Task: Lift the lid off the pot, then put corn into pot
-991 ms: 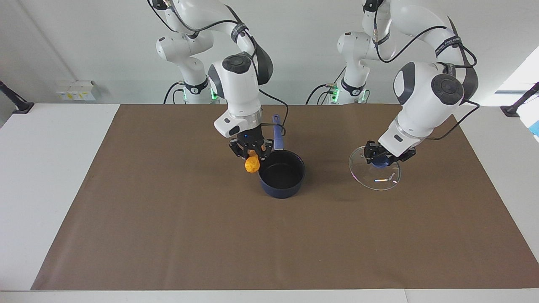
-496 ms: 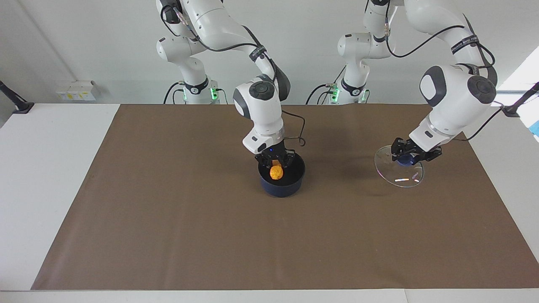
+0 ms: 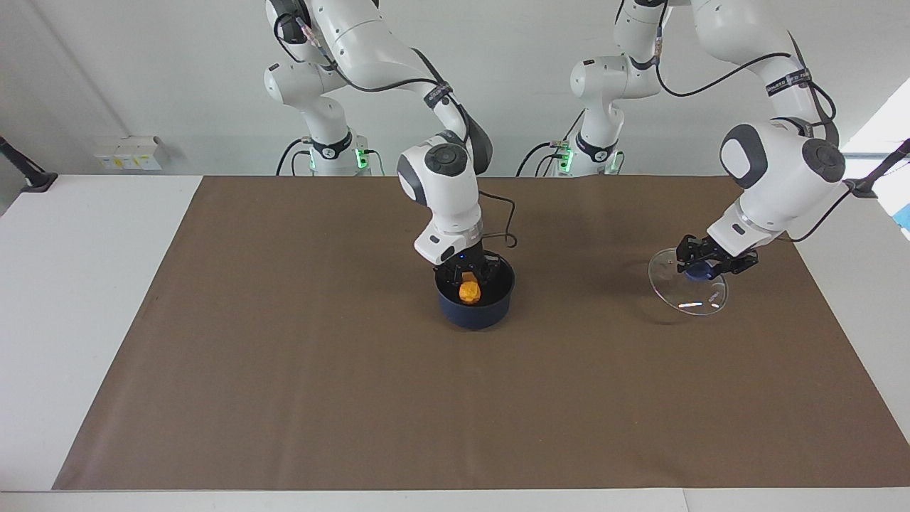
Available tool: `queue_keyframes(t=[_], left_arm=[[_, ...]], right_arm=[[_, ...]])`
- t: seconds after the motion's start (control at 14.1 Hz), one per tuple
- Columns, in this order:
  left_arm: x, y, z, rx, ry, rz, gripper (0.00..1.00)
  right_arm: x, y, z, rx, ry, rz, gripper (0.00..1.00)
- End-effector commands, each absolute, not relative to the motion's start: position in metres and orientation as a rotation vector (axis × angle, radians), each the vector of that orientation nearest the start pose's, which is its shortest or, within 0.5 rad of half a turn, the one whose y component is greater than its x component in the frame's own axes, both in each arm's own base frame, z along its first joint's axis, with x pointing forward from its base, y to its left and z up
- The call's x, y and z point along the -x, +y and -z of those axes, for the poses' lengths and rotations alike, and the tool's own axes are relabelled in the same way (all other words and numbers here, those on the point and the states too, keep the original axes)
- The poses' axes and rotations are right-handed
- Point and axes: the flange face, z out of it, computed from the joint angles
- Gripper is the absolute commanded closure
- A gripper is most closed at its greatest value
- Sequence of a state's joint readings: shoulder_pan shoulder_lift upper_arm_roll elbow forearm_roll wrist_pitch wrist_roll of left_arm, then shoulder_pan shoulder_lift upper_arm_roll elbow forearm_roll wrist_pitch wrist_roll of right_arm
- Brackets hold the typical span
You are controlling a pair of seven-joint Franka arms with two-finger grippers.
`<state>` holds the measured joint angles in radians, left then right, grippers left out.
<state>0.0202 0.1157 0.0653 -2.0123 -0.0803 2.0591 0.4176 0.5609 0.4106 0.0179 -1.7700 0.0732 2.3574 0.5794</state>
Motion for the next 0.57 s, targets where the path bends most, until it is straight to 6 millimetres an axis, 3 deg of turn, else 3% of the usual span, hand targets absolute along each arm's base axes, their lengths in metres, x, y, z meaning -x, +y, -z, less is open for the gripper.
queue_keyframes(t=[0.0, 0.21, 0.42, 0.5], left_arm=[[-0.554, 0.05, -0.378, 3.183, 0.473, -0.043, 1.0], [-0.549, 0.051, -0.355, 3.177, 0.464, -0.023, 1.0], [-0.545, 0.051, -0.333, 3.166, 0.457, 0.013, 1.0], [-0.545, 0.049, -0.331, 3.166, 0.459, 0.008, 1.0]], right_arm=[[-0.576, 0.366, -0.351, 2.954, 0.052, 0.178, 1.0], [-0.58, 0.373, -0.355, 2.918, 0.071, 0.205, 1.0], [-0.566, 0.394, -0.342, 2.898, 0.059, 0.19, 1.0], [-0.568, 0.392, -0.341, 2.9, 0.054, 0.191, 1.0]])
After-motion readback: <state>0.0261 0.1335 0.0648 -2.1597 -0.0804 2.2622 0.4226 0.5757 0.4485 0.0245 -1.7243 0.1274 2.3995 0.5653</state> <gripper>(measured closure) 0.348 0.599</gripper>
